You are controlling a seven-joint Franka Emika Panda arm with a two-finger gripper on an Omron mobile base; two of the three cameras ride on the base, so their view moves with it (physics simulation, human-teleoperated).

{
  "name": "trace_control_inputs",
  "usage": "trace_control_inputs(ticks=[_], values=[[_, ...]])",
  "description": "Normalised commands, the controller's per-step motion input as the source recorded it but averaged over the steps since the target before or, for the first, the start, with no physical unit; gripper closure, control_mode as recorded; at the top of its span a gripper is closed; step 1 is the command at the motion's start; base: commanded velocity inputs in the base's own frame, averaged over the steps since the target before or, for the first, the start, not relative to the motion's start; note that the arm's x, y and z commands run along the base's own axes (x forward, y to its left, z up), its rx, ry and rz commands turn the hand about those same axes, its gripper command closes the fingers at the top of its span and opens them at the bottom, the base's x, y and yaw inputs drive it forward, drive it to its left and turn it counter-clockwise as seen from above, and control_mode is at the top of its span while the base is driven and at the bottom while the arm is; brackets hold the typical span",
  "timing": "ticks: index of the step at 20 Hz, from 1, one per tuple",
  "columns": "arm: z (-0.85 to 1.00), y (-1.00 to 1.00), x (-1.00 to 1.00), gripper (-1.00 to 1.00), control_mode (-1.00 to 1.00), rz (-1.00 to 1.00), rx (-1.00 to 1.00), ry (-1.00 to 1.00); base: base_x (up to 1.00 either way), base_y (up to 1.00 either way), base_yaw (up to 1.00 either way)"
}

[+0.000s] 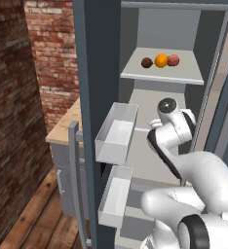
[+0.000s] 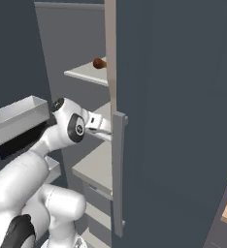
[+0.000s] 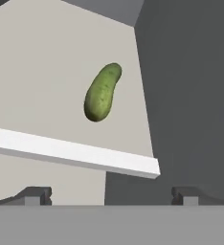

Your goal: Take the orange and cucumber from the second highest rack and move them to the highest rack where the pear and peach are located, to maximize freezer space. Close the freezer door after rearranging.

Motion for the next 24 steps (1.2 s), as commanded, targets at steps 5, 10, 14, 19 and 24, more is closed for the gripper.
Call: trace_control_inputs(ticks=[5, 10, 14, 19, 24], values=[[-0.14, -0.17, 0.48, -1.00, -1.00, 0.00, 0.00, 0.09, 0.00, 0.00, 0.00], [-0.19, -0.12, 0.33, -1.00, -1.00, 0.00, 0.00, 0.05, 0.00, 0.00, 0.00], [-0.25, -0.13, 0.17, -1.00, -1.00, -0.02, 0.00, 0.01, 0.00, 0.00, 0.00], [-0.23, -0.15, 0.15, -1.00, -1.00, -0.05, 0.00, 0.00, 0.00, 0.00, 0.00], [-0.10, -0.14, 0.24, -1.00, -1.00, -0.09, 0.04, 0.00, 0.00, 0.00, 0.00]])
